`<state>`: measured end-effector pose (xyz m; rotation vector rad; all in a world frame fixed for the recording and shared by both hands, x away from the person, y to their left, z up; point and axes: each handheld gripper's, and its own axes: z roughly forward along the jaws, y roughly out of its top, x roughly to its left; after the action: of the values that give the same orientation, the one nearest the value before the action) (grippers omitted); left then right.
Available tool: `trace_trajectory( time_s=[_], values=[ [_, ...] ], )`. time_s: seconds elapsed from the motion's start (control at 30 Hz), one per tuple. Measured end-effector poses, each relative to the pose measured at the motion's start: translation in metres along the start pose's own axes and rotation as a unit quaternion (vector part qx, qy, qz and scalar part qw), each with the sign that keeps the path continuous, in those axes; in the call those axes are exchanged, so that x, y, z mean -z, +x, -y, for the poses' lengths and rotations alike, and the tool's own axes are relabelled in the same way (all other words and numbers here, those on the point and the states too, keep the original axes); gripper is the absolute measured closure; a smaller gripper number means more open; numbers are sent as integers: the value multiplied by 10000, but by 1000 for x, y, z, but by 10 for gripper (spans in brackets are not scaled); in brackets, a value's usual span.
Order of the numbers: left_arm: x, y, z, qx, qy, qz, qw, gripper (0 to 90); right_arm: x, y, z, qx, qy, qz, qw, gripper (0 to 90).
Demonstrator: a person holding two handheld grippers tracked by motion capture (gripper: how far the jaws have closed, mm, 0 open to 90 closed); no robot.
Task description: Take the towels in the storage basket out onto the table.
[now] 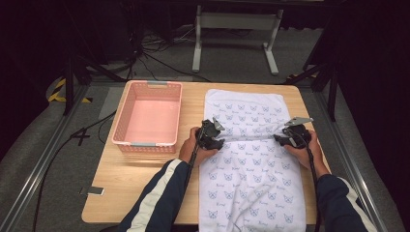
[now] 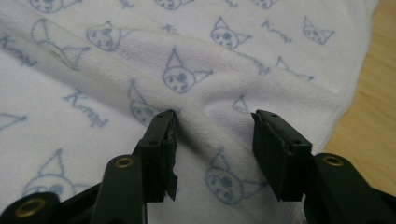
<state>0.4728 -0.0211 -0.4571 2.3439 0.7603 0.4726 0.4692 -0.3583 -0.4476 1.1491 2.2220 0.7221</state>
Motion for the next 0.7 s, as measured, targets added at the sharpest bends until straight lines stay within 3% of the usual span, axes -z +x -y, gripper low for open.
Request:
trace_trajectory(
  time_s=[0.07,0.1,0.13,0.17,0.2,0.3,0.37,0.43,0.47,0.5,0.57,0.6,0.67,0.7],
  values=[
    [7,-4,3,-36,-78,64,9999,458,15,0,3,-156,-215,-361,9990,506],
    [11,-7,5,-68,-166,197,9996,458,15,0,3,-156,-215,-361,9990,506],
    [20,-16,10,-285,-299,364,9985,460,21,2,4,-42,-263,-386,9989,507],
    [25,-20,12,-364,-336,424,9979,472,34,5,10,17,-353,-468,9983,511],
    [31,-28,16,-509,-331,694,9957,506,40,6,13,1,-377,-585,9976,516],
    [48,-50,28,-666,-308,994,9923,531,61,22,34,273,-262,-960,9947,532],
    [63,-67,36,-887,-355,857,9917,519,71,37,49,516,-199,-1210,9911,526],
    [75,-76,41,-925,-516,740,9916,484,79,51,58,625,-191,-1450,9873,524],
    [75,-76,41,-925,-516,740,9916,475,79,51,58,625,-191,-1450,9873,524],
    [83,-82,43,-1023,-525,802,9901,475,82,56,61,648,-164,-1510,9863,522],
    [87,-90,48,-1019,-557,1196,9860,480,86,69,66,826,-77,-1654,9827,528],
    [88,-97,52,-1050,-503,1268,9851,475,88,77,69,899,56,-1684,9816,531],
    [86,-110,58,-1289,-348,1495,9797,481,87,79,71,933,111,-1707,9808,551],
    [84,-115,63,-1340,-150,1449,9802,487,89,82,73,902,49,-1768,9801,555]
  ],
)
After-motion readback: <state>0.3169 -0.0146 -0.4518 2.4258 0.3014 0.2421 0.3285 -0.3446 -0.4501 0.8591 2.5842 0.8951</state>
